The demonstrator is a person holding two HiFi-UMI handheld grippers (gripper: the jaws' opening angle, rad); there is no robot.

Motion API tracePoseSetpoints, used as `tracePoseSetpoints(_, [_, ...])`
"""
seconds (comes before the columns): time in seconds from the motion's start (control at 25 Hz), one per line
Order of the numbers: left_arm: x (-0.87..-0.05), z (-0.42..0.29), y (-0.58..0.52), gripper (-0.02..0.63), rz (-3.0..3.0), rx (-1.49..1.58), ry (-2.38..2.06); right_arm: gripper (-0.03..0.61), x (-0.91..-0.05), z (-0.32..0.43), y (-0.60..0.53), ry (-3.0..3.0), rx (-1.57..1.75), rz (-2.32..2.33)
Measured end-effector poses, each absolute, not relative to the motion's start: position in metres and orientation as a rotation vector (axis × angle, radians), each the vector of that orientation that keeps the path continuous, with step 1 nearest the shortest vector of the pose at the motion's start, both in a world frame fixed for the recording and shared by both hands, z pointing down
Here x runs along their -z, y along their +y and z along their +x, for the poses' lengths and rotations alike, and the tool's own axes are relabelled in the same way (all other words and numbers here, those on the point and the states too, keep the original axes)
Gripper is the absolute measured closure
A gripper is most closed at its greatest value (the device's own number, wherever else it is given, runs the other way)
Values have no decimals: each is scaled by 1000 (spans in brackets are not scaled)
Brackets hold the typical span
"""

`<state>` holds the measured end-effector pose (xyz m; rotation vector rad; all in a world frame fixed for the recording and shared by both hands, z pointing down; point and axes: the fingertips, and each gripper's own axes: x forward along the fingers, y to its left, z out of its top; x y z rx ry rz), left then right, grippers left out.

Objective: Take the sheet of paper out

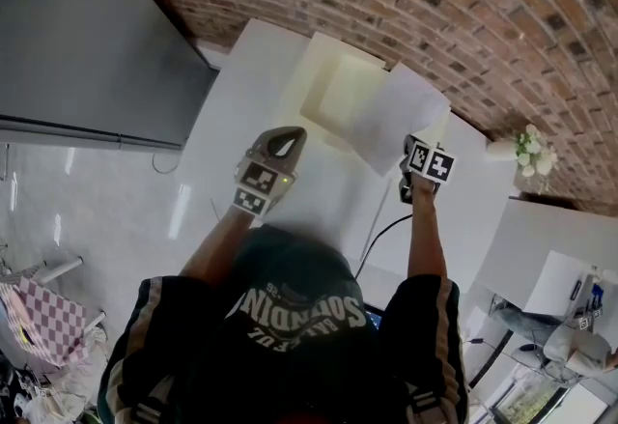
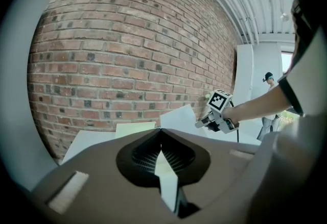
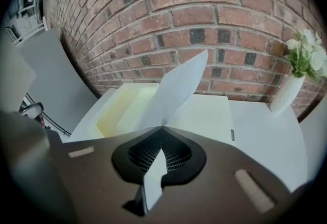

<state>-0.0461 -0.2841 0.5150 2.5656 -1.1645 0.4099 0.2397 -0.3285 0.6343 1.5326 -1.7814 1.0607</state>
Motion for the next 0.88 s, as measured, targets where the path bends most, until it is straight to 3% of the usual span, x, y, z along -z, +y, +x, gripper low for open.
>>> tracePoseSetpoints(0.88, [-488, -65, -280, 603, 2612, -361, -1220, 577, -494, 183, -308, -2149, -821, 1622])
